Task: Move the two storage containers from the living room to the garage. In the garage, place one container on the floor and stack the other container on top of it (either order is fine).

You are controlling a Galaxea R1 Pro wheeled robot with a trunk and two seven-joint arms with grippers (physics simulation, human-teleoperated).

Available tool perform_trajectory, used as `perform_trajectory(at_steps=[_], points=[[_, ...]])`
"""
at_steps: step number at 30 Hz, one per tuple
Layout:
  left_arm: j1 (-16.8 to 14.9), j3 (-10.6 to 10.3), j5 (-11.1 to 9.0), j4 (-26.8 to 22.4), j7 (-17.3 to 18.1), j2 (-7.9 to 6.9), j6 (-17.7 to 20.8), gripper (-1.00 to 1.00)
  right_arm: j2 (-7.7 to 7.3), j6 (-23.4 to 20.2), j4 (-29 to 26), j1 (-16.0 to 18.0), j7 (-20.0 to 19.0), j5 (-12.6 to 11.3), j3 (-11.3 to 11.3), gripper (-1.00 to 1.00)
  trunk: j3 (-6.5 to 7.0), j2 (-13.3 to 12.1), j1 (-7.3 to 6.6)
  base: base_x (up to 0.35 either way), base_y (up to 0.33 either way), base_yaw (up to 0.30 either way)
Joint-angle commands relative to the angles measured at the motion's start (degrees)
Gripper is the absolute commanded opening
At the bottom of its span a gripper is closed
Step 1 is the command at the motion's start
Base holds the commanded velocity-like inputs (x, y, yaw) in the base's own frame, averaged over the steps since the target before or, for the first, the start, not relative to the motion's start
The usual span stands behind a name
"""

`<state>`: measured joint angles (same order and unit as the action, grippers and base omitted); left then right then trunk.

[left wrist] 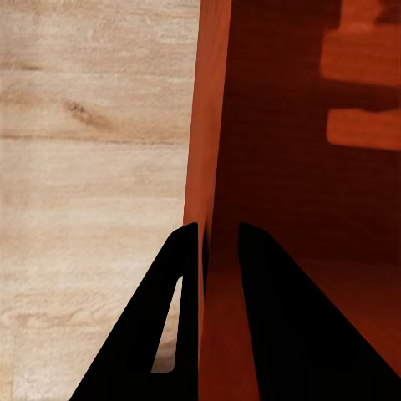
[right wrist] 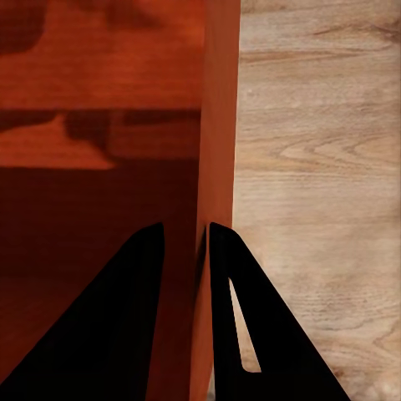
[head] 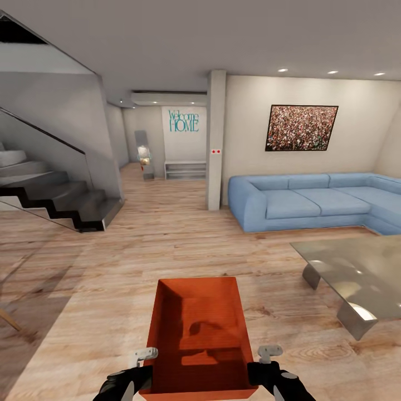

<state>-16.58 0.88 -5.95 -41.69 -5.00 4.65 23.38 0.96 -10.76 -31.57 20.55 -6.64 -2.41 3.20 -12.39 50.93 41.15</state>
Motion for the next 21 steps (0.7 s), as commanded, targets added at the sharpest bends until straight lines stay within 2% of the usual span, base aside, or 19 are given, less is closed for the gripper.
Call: perform_trajectory(at_steps=[1,21], points=[[0.0,0.3,1.3,-0.2,-0.7,-0.17,-1.6,-1.00,-0.08,-0.3,0.0,0.0,0.1,0.3,-0.1,-1.00,-0.08,0.1,0.01,0.000,0.000,0.000],[0.0,0.3,1.3,-0.2,-0.7,-0.17,-1.6,-1.00,-0.08,-0.3,0.0,0.0,0.1,0.3,-0.1,-1.00,0.59,0.1,0.01,0.000,0.000,0.000]])
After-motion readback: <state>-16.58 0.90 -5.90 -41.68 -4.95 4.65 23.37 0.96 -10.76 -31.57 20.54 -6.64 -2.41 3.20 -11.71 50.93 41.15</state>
